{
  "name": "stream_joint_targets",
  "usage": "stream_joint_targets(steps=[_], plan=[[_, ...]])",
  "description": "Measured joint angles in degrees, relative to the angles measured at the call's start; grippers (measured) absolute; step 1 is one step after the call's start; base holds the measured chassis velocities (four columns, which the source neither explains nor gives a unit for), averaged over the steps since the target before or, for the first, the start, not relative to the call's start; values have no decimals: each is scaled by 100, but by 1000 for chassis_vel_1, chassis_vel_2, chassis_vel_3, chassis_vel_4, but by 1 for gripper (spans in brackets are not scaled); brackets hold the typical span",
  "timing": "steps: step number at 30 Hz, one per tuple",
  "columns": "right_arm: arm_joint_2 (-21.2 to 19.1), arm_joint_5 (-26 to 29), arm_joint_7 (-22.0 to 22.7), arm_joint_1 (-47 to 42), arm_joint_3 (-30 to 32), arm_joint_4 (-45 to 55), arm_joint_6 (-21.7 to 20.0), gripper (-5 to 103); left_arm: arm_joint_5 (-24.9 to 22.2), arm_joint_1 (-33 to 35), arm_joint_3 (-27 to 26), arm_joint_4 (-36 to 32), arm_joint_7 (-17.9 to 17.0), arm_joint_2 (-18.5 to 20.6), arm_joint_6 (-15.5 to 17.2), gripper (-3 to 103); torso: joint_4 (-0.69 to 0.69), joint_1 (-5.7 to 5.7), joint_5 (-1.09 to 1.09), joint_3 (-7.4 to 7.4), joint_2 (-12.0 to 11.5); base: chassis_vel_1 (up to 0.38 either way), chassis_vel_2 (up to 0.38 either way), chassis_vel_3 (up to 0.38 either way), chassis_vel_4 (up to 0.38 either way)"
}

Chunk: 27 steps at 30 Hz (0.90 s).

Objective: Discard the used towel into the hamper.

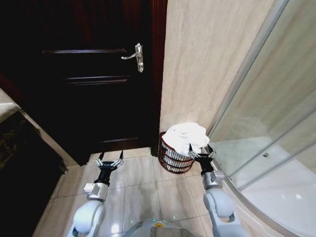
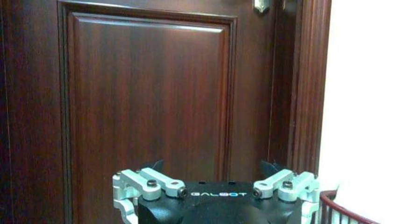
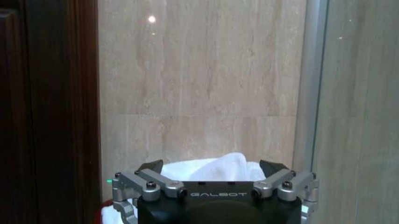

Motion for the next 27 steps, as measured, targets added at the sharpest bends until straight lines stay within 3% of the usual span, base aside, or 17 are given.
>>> stream_joint_targets(steps=[10,13,23,27], plan=[[-144,108,-57,386,42,-136,-211,100,18,96,-30,-74,0,-84,-68,100,0,0,1,0,0,-39,38,45,-27],[-477,428,-57,1097,62,-500,-457,100,110,191,-35,-119,-12,-128,-104,100,1,0,2,0,0,0,0,0,0],[-1285,1316,-144,2172,-4,-1375,-987,100,184,281,-128,-298,-98,-163,-84,100,0,0,2,1,0,0,0,0,0],[-1511,1929,-220,2373,-102,-1519,-1562,100,221,280,-147,-342,-118,-222,-87,100,0,0,2,0,0,0,0,0,0]])
